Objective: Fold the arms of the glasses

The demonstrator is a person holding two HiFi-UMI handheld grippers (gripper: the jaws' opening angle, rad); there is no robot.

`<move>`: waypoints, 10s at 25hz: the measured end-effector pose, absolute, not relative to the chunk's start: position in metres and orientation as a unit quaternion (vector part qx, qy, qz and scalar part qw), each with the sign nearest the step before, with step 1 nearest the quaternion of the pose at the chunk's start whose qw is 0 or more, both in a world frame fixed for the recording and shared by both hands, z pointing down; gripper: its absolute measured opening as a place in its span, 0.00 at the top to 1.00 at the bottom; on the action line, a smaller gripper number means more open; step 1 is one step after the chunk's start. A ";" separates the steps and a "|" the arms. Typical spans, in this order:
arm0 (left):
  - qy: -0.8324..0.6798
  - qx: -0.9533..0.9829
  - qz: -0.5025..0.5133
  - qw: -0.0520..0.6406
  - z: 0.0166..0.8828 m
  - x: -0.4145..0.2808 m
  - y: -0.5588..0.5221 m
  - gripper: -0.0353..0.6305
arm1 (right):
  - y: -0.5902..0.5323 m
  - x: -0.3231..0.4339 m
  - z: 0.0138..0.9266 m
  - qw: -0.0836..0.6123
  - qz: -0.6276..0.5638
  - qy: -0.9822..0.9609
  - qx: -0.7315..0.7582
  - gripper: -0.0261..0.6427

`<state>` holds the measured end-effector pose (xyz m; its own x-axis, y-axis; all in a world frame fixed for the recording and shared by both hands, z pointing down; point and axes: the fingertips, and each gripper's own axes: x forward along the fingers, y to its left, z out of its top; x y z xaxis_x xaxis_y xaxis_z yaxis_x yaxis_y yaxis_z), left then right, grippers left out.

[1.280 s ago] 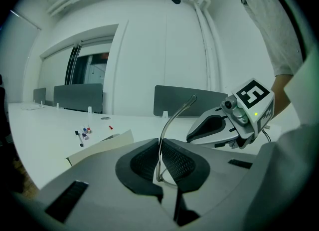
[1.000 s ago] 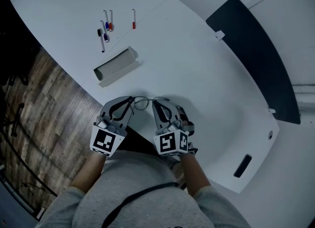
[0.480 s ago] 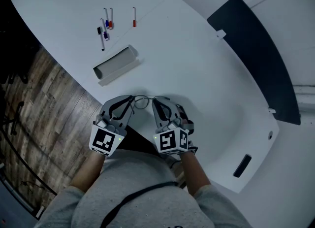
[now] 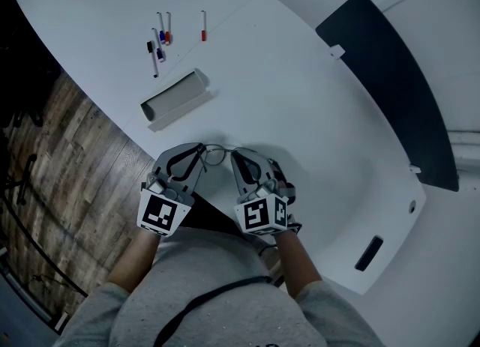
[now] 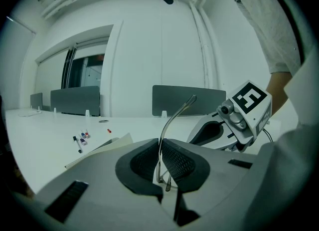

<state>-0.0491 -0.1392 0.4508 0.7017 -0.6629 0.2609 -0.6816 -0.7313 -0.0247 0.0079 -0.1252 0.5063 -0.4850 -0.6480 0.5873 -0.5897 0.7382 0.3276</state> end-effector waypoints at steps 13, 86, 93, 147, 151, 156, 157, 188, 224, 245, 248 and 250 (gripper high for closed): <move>-0.324 0.928 0.186 -0.009 0.461 -0.024 -0.139 0.90 | -0.130 0.015 0.508 0.355 -0.036 -0.862 0.360 0.92; -0.191 0.959 0.207 0.002 0.482 0.030 -0.126 0.91 | -0.110 0.067 0.512 0.314 0.052 -0.855 0.409 0.88; -0.185 0.959 0.213 0.012 0.489 0.034 -0.128 0.91 | -0.110 0.071 0.514 0.313 0.060 -0.853 0.414 0.88; -0.079 0.933 0.317 -0.153 0.507 0.048 -0.118 0.91 | -0.133 0.054 0.511 0.260 0.097 -0.861 0.426 0.90; -0.071 0.930 0.319 -0.165 0.509 0.047 -0.119 0.91 | -0.133 0.053 0.512 0.262 0.108 -0.860 0.423 0.90; -0.073 0.930 0.319 -0.166 0.508 0.045 -0.122 0.91 | -0.133 0.051 0.513 0.268 0.109 -0.861 0.418 0.90; -0.072 0.930 0.319 -0.166 0.508 0.045 -0.123 0.91 | -0.133 0.050 0.513 0.267 0.111 -0.860 0.420 0.90; -0.235 0.942 0.229 -0.064 0.476 -0.010 -0.147 0.91 | -0.130 0.044 0.515 0.277 0.103 -0.860 0.415 0.90; -0.304 0.937 0.170 -0.015 0.428 -0.019 -0.076 0.92 | -0.060 0.038 0.437 0.178 0.111 -0.883 0.420 0.91; -0.382 0.914 0.105 0.089 0.403 -0.046 -0.024 0.92 | 0.000 0.019 0.411 0.126 0.123 -0.907 0.382 0.92; -0.378 0.915 0.107 0.092 0.404 -0.048 -0.022 0.92 | 0.002 0.017 0.410 0.122 0.122 -0.906 0.386 0.92; -0.369 0.919 0.106 0.094 0.403 -0.046 -0.020 0.92 | 0.004 0.018 0.408 0.118 0.121 -0.904 0.392 0.92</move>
<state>-0.0456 -0.0203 0.4027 0.7051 -0.6579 0.2644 -0.6979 -0.7099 0.0949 0.0183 0.0039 0.4081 -0.6656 -0.6799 0.3079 -0.7369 0.6639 -0.1270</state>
